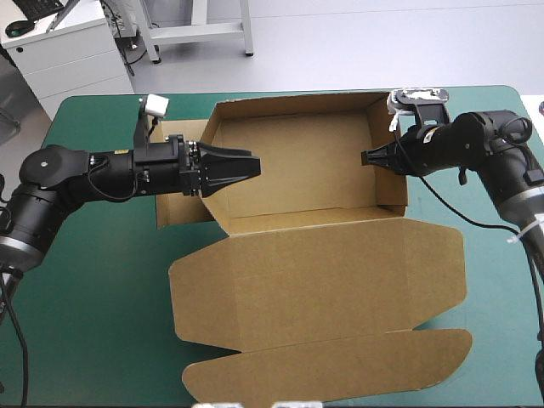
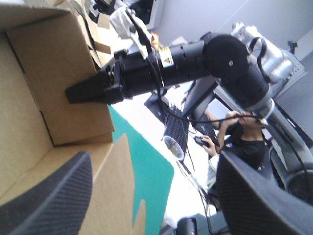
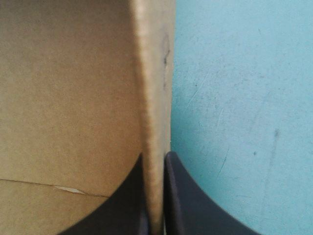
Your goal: Fold the box
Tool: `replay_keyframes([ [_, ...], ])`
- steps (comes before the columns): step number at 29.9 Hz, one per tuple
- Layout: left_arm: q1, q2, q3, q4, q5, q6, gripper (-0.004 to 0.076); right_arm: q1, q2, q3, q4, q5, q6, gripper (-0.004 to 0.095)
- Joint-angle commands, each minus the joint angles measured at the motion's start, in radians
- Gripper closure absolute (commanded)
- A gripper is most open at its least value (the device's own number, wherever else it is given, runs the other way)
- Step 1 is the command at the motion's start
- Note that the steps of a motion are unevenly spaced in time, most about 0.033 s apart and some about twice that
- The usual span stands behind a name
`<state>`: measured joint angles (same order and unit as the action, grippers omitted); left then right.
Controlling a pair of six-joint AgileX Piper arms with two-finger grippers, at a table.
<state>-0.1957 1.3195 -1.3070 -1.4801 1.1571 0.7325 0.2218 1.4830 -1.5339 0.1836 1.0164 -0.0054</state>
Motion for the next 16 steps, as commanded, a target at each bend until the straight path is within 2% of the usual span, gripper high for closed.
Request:
replay_keyframes([
  [1, 0.006, -0.032, -0.089, 0.033, -0.089, -0.077, 0.0217, 0.002, -0.043, -0.036, 0.028, -0.035, -0.001, 0.0922],
  [4, 0.006, -0.032, -0.134, 0.284, -0.181, -0.227, 0.0218, 0.002, -0.043, -0.036, 0.028, -0.025, -0.001, 0.0922],
  [8, 0.006, -0.032, -0.158, 0.551, -0.241, -0.378, 0.0218, 0.002, -0.043, -0.036, 0.028, -0.021, -0.001, 0.0922],
  [12, 0.006, -0.032, -0.202, 0.621, -0.272, -0.392, 0.0218, 0.002, -0.043, -0.036, 0.026, -0.020, -0.007, 0.0922],
  [16, 0.006, -0.032, -0.273, 0.635, -0.374, -0.410, 0.0226, 0.002, -0.043, -0.036, 0.025, -0.012, -0.010, 0.0922],
])
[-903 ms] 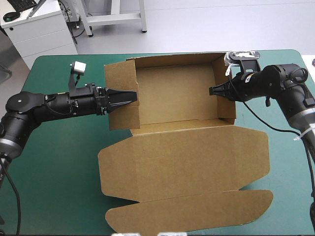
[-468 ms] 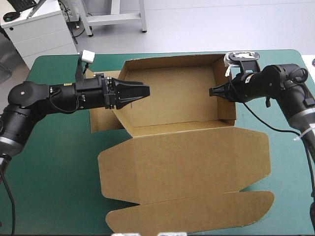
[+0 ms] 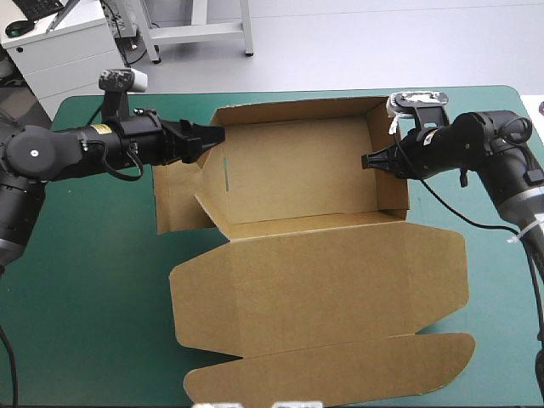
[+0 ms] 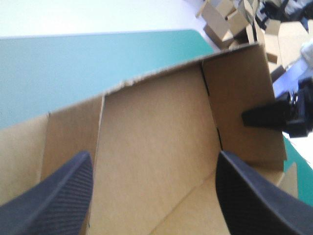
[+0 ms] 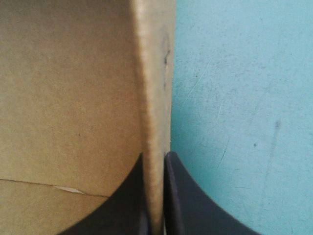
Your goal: Fold the box
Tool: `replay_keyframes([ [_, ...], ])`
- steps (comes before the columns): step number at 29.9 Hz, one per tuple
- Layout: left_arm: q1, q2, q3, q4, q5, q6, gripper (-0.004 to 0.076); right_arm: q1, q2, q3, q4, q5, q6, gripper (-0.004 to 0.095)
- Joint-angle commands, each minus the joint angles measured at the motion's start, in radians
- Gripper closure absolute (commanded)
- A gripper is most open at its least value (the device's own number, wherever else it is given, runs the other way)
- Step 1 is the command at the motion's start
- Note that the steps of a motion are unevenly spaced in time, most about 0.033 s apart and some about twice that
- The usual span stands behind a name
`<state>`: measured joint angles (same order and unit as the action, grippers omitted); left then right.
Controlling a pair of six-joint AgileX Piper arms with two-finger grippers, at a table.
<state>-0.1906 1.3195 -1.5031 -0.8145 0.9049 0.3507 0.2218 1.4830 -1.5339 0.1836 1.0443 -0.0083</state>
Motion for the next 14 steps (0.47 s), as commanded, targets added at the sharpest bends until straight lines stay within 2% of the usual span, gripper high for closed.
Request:
replay_keyframes([
  [1, 0.001, -0.032, -0.093, -0.005, -0.144, -0.054, 0.0227, 0.002, -0.043, -0.036, 0.025, -0.035, -0.007, 0.0922],
  [3, 0.015, -0.030, -0.127, 0.115, -0.189, -0.147, 0.0233, 0.002, -0.043, -0.036, 0.025, -0.023, -0.008, 0.0922],
  [6, 0.076, -0.020, -0.145, 0.281, -0.198, -0.278, 0.0246, 0.002, -0.043, -0.036, 0.025, -0.005, -0.011, 0.0922],
  [9, 0.168, -0.005, -0.145, 0.345, -0.156, -0.320, 0.0262, 0.002, -0.050, -0.036, 0.034, -0.005, -0.011, 0.0922],
  [14, 0.361, 0.027, -0.145, 0.321, -0.064, -0.351, 0.0297, 0.002, -0.102, -0.036, 0.036, -0.022, -0.011, 0.0922],
])
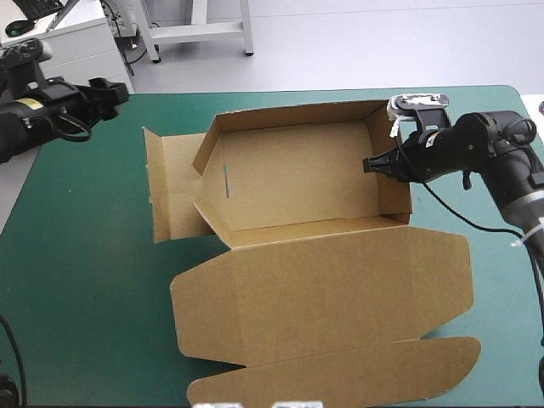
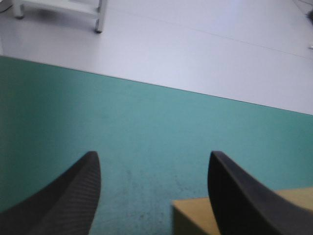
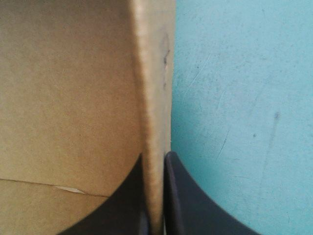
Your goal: Fold the box
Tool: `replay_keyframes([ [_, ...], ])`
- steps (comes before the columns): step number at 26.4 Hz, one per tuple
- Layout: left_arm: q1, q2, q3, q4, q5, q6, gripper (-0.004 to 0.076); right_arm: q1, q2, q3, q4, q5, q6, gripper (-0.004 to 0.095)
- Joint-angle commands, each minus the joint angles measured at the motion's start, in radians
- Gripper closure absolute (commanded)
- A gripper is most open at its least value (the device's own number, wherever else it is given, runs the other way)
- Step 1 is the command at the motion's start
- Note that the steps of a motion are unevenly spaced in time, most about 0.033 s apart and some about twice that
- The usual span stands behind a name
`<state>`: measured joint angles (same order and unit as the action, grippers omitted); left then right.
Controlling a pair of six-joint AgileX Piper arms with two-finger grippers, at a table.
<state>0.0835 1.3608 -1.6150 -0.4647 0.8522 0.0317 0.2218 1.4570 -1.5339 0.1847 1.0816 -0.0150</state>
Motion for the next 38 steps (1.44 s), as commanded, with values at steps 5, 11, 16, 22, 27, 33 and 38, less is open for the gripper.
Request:
replay_keyframes([
  [5, 0.229, 0.031, -0.022, -0.035, 0.146, -0.018, 0.0344, 0.002, -0.140, -0.036, 0.058, -0.080, -0.004, 0.0922],
  [11, 0.255, 0.074, 0.090, 0.014, 0.258, 0.115, 0.0354, 0.002, -0.156, -0.036, 0.138, -0.082, -0.038, 0.0922],
  [16, 0.252, 0.074, 0.191, 0.020, 0.241, 0.214, 0.0375, 0.002, -0.156, -0.036, 0.143, -0.087, -0.042, 0.0922],
  [22, 0.252, 0.078, 0.217, -0.033, 0.221, 0.220, 0.0408, 0.002, -0.156, -0.036, 0.144, -0.086, -0.042, 0.0922],
  [27, 0.250, 0.082, 0.217, -0.039, 0.210, 0.275, 0.0340, 0.002, -0.156, -0.036, 0.147, -0.084, -0.044, 0.0922],
  [33, 0.180, 0.083, 0.217, -0.037, 0.188, 0.259, 0.0163, 0.002, -0.156, -0.036, 0.190, -0.077, -0.076, 0.0922],
  [38, 0.094, 0.122, 0.217, -0.276, 0.288, 0.383, 0.0163, 0.000, -0.101, -0.036, 0.260, -0.088, -0.115, 0.0922],
])
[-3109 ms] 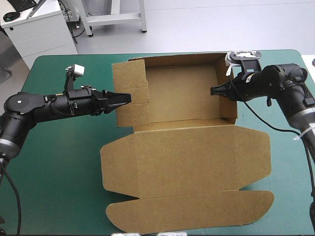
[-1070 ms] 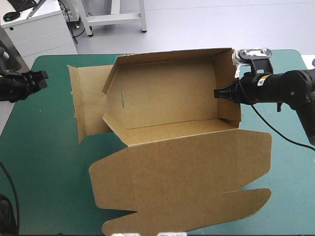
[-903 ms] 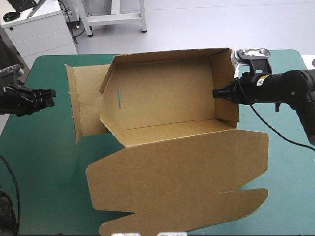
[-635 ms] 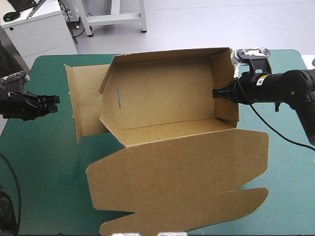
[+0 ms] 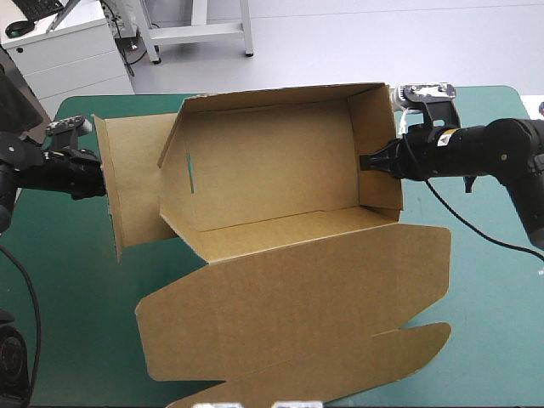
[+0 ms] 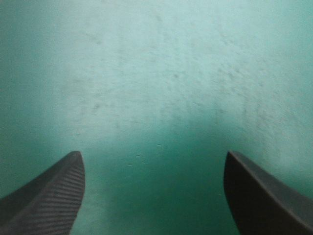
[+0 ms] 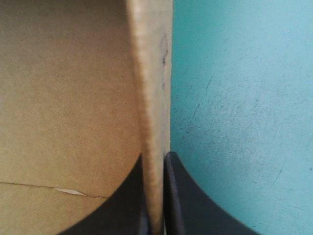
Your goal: Fold the box
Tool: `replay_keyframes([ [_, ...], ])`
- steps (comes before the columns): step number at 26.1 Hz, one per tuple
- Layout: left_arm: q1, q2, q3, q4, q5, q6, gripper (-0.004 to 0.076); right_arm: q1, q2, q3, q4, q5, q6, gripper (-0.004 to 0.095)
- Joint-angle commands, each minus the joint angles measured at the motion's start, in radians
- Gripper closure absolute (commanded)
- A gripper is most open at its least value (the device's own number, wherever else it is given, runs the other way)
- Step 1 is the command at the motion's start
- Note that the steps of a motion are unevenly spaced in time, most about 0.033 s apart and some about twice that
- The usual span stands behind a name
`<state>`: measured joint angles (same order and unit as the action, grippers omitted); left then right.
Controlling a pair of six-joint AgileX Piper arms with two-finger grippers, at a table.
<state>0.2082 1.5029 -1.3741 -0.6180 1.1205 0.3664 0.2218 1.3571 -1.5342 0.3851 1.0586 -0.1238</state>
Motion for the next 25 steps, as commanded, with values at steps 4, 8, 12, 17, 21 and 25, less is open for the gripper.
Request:
replay_keyframes([
  [4, -0.040, -0.010, -0.024, -0.281, 0.080, 0.139, 0.0163, 0.000, 0.055, -0.036, 0.058, -0.110, -0.004, 0.0922],
  [8, -0.040, -0.010, -0.024, -0.461, 0.160, 0.222, 0.0163, -0.002, 0.085, -0.036, 0.040, -0.185, -0.004, 0.0922],
  [12, -0.054, -0.010, -0.024, -0.526, 0.165, 0.239, 0.0163, -0.002, 0.103, -0.036, 0.033, -0.197, -0.004, 0.0922],
  [17, -0.128, -0.010, -0.026, -0.526, 0.165, 0.265, 0.0163, -0.002, 0.122, -0.036, -0.008, -0.216, 0.009, 0.0922],
  [21, -0.164, -0.010, -0.027, -0.528, 0.165, 0.267, 0.0167, -0.002, 0.135, -0.036, -0.065, -0.217, 0.039, 0.0922],
  [25, -0.169, -0.020, -0.029, -0.567, 0.165, 0.275, 0.0168, -0.002, 0.135, -0.036, -0.095, -0.226, 0.052, 0.0922],
])
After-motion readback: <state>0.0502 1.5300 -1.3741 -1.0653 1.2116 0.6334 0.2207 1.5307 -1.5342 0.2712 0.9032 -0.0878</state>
